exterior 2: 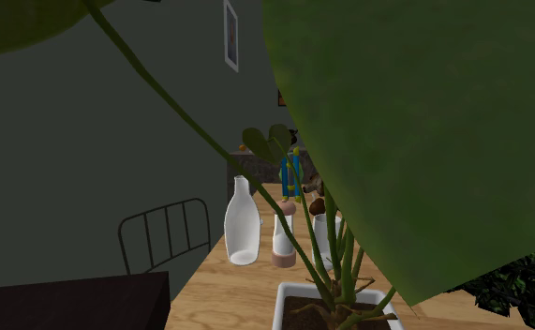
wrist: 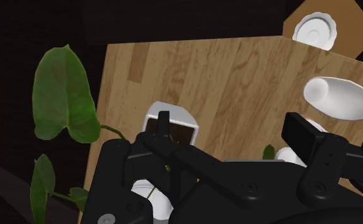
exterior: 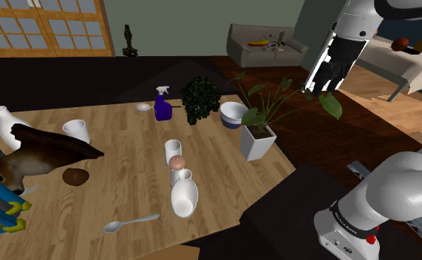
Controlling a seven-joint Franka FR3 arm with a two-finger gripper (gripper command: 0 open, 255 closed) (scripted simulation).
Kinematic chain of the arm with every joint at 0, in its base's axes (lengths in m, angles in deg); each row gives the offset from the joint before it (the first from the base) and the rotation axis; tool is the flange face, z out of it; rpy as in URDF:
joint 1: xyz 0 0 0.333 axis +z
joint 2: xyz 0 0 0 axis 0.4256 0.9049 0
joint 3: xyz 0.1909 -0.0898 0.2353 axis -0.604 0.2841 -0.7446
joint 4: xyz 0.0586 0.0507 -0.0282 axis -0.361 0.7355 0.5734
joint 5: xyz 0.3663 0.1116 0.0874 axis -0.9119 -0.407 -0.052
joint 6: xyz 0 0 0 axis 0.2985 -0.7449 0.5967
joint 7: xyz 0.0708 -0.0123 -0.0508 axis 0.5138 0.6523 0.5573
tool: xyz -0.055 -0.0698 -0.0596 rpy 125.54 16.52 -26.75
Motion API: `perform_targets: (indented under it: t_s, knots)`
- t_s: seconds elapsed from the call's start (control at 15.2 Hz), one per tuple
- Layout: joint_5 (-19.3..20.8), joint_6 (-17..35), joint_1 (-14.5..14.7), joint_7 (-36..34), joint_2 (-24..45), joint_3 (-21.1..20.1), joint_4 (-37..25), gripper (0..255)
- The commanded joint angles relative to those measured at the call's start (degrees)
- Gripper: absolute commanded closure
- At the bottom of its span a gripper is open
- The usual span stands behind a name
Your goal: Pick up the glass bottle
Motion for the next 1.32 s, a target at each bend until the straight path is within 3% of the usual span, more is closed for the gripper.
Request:
perform_targets:
  t_s: [0.0,0.59,1.25]
  knots:
    - [0.0,0.0,0.0,0.0,0.0,0.0,0.0,0]
    - [-6.81,10.57,3.29,-11.42,3.54,-10.16,6.18,0]
    - [-11.37,23.67,6.1,-23.92,15.27,-21.8,6.02,0]
